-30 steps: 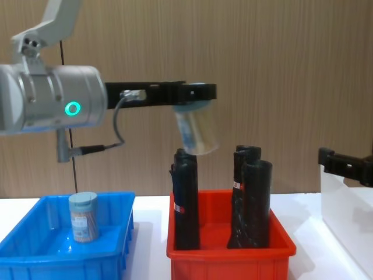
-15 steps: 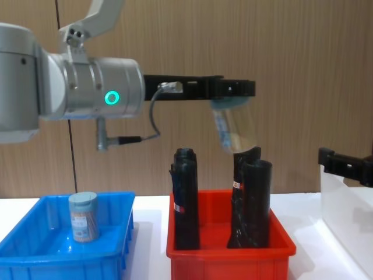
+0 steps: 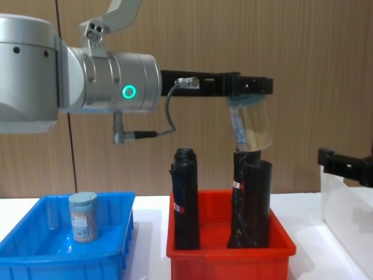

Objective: Pick the cotton swabs from the blue box and place them into the white box.

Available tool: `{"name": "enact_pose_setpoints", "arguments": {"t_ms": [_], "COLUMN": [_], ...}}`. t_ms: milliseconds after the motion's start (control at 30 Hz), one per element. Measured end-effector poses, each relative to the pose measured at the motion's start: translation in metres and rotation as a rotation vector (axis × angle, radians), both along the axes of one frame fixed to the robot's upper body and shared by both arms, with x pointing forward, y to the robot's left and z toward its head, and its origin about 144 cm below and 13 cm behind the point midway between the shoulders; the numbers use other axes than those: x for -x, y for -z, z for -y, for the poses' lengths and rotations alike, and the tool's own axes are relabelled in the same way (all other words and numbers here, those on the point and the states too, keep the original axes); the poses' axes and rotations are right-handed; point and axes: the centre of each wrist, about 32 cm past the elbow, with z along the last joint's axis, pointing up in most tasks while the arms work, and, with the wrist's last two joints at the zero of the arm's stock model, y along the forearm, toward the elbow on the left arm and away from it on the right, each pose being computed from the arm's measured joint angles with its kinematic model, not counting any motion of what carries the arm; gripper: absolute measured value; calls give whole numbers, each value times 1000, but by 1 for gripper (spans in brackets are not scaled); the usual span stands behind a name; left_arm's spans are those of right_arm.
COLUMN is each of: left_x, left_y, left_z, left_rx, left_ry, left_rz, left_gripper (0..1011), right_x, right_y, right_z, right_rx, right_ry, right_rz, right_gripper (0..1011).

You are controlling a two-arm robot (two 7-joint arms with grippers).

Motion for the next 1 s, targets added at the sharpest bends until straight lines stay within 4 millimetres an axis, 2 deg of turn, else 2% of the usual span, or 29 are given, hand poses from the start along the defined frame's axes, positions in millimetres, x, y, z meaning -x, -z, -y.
{"name": "enact_pose_setpoints", "arguments": {"t_ms": [500, 1000], "left_x": [-3, -4], "left_y": [-2, -3], "left_z": [4, 5], "left_rx": [-3, -5], "left_ry": [15, 19], "left_rz": [-2, -4], "left_gripper": [670, 670], "right_x": [-10, -36], "right_y": [-12, -29], "right_z": [-5, -12], "right_rx": [83, 141], "right_ry": [-54, -118], "right_rz": [-20, -37], "right_gripper": [1002, 1002]}}
